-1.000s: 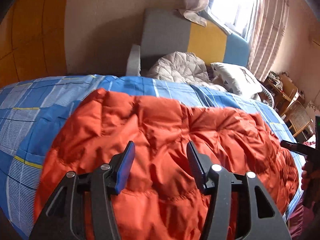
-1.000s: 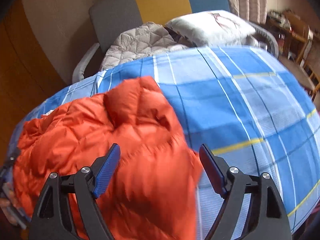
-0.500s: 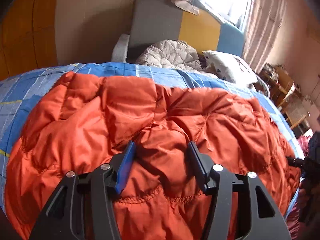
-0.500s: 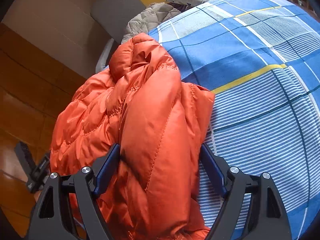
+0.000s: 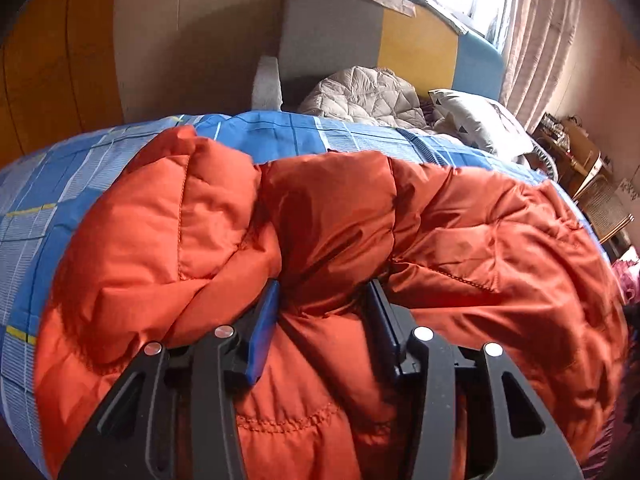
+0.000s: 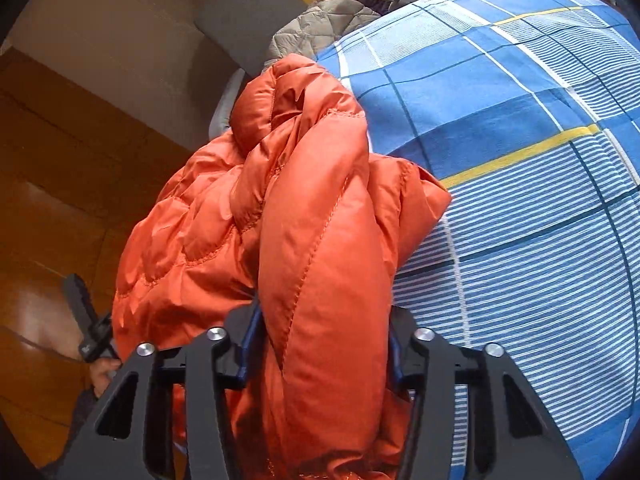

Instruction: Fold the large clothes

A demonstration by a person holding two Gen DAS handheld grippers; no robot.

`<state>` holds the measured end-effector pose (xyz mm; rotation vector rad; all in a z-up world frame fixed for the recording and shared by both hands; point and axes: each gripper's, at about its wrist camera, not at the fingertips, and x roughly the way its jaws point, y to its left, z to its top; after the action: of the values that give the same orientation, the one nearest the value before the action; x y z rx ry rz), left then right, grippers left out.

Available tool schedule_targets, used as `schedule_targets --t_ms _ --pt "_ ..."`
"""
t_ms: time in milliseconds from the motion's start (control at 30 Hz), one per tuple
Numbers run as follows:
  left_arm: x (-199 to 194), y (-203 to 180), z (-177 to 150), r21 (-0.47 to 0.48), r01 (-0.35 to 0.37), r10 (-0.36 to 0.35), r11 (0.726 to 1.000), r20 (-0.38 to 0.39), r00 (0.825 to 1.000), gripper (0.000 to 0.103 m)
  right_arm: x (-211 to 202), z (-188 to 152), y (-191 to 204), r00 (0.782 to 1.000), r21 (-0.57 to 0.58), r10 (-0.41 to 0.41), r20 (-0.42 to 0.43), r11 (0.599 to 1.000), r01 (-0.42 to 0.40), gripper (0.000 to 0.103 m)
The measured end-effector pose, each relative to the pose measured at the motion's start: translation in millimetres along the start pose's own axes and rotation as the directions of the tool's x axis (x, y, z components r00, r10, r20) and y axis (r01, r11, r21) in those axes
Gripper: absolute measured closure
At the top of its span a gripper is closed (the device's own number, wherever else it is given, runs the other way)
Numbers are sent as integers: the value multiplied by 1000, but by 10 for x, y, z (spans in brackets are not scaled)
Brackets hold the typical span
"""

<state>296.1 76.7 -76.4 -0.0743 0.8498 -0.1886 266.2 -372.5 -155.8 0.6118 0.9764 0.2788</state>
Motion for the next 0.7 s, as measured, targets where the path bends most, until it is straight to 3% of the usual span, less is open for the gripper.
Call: schedule_targets --t_ms 133,233,333,533,700 --pt "48 40 -12 -19 35 -35 999 7 999 58 -133 -33 194 1000 -33 -30 4 999 30 77" --pt "63 62 -15 -29 51 -50 998 10 999 58 -225 -43 408 998 -57 -60 29 996 61 82" --pt "64 91 -21 -39 65 -65 997 14 998 59 -314 -49 599 996 -66 -68 57 995 72 83" --pt "-233 157 -4 -150 110 -99 983 79 992 61 -333 -37 792 983 -94 -165 79 980 172 84" --pt "-473 -144 40 -161 160 -138 974 135 981 61 -283 -33 763 978 -85 -192 80 976 198 84"
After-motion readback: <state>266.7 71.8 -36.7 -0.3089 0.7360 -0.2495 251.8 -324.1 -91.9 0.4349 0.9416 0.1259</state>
